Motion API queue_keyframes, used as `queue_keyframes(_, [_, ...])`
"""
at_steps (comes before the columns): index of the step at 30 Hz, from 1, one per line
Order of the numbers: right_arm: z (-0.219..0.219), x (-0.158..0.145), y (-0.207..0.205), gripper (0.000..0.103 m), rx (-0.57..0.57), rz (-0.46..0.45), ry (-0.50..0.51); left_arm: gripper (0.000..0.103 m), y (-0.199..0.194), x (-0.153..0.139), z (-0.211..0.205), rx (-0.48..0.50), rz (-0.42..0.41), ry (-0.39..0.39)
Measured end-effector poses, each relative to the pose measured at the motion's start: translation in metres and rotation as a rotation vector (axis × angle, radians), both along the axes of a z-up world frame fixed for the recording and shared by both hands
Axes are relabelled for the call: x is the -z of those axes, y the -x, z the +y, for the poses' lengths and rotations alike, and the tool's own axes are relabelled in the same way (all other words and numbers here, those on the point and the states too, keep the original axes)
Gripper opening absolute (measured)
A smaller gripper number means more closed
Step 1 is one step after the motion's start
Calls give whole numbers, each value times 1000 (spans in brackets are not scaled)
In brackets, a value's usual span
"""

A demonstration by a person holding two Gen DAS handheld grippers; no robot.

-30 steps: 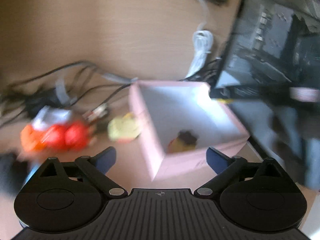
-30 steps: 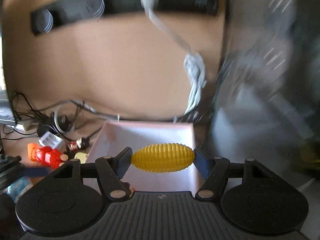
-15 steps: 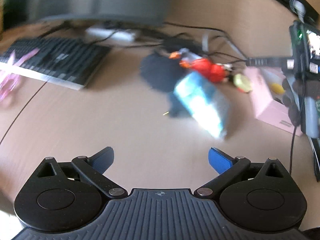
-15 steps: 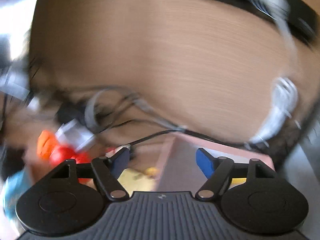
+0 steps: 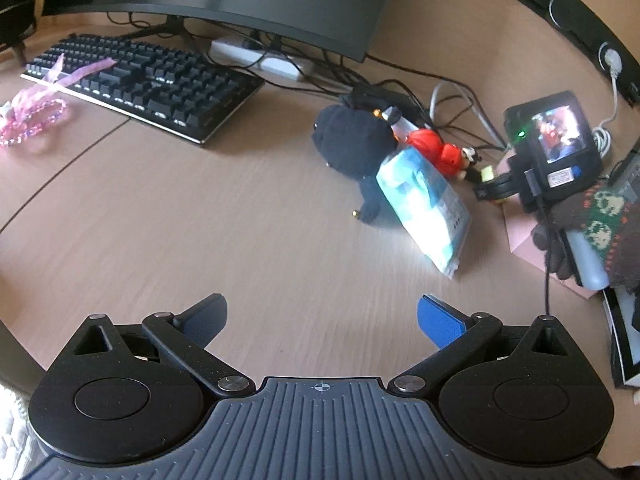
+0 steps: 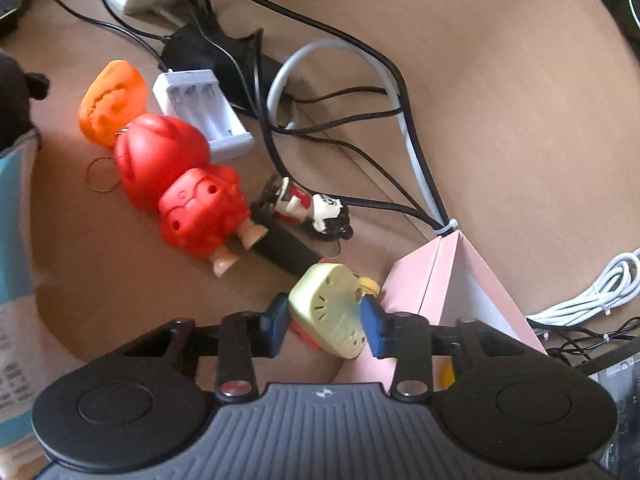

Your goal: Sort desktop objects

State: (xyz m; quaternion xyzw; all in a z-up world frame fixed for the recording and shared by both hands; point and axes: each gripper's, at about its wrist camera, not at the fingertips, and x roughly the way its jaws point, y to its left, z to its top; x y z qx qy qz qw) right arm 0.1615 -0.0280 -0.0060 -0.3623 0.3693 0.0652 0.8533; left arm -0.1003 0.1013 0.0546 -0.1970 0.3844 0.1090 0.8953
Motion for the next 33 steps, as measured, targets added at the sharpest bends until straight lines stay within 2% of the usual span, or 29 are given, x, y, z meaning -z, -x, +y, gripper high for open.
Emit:
queue_keyframes(2, [-4, -9, 13, 27, -19, -13, -21, 103, -3, 3, -1, 17, 16, -2])
queue_keyframes(6, [-17, -32, 45, 19, -54, 27, -156, 103, -18, 10, -8, 75, 39, 13])
queue_keyframes(11, [-42, -53, 100, 18, -84, 141, -322, 103, -46, 14, -28, 185, 42, 14])
queue_keyframes(14, [-55, -60, 137, 18, -101, 172, -359, 103, -64, 12, -43, 250, 28, 3])
queue_keyframes(17, [-77, -64, 159, 18, -66, 150, -370, 103, -87, 11, -55, 288, 20, -4])
queue_keyframes(20, [-102, -61, 157, 18, 43, 120, -385, 103, -114, 11, -68, 308, 20, -28])
queue_keyframes(23, [-126, -64, 161, 25, 161, 91, -428, 103, -142, 17, -87, 323, 42, -114])
queue_keyframes(25, [-137, -71, 169, 41, 188, 65, -460, 103, -156, 23, -94, 309, 62, -200])
queue_keyframes(27, [-141, -77, 180, 52, 183, 27, -462, 103, -163, 29, -94, 289, 86, -261])
queue_keyframes(29, [-143, -81, 186, 53, 168, 4, -457, 103, -164, 31, -82, 256, 104, -276])
queue_keyframes(33, [-140, -83, 184, 53, 125, 26, -475, 103, -154, 32, -46, 156, 131, -281])
